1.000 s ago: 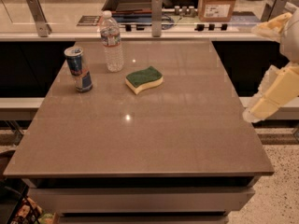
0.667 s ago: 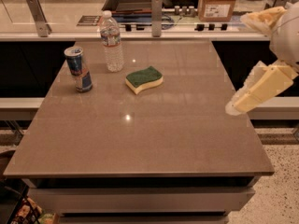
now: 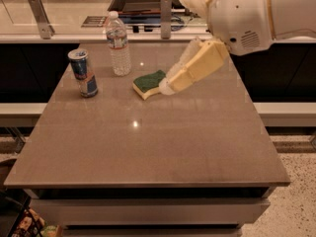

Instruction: Pick redbull can

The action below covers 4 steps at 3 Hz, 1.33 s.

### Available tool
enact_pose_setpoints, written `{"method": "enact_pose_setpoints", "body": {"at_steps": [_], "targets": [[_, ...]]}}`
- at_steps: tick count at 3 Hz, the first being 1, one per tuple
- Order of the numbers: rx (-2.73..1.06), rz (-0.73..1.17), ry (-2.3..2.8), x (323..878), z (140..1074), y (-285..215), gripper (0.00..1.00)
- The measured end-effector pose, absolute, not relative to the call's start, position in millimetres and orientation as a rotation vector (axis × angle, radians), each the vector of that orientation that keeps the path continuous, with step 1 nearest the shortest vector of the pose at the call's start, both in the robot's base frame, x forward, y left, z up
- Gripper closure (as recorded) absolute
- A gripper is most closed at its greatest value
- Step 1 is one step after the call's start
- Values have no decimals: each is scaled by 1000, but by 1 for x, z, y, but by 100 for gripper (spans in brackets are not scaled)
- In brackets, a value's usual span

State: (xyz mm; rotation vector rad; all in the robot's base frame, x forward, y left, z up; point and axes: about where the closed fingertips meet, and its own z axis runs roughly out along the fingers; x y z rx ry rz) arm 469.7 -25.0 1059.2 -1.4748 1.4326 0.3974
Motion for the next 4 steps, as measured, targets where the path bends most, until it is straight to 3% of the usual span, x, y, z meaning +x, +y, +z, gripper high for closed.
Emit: {"method": "enact_pose_setpoints", "body": {"at_steps": [1, 4], "targets": [[-1449, 550, 1387, 479, 1065, 24, 0], [-1318, 568, 1401, 518, 1037, 41, 0]]}}
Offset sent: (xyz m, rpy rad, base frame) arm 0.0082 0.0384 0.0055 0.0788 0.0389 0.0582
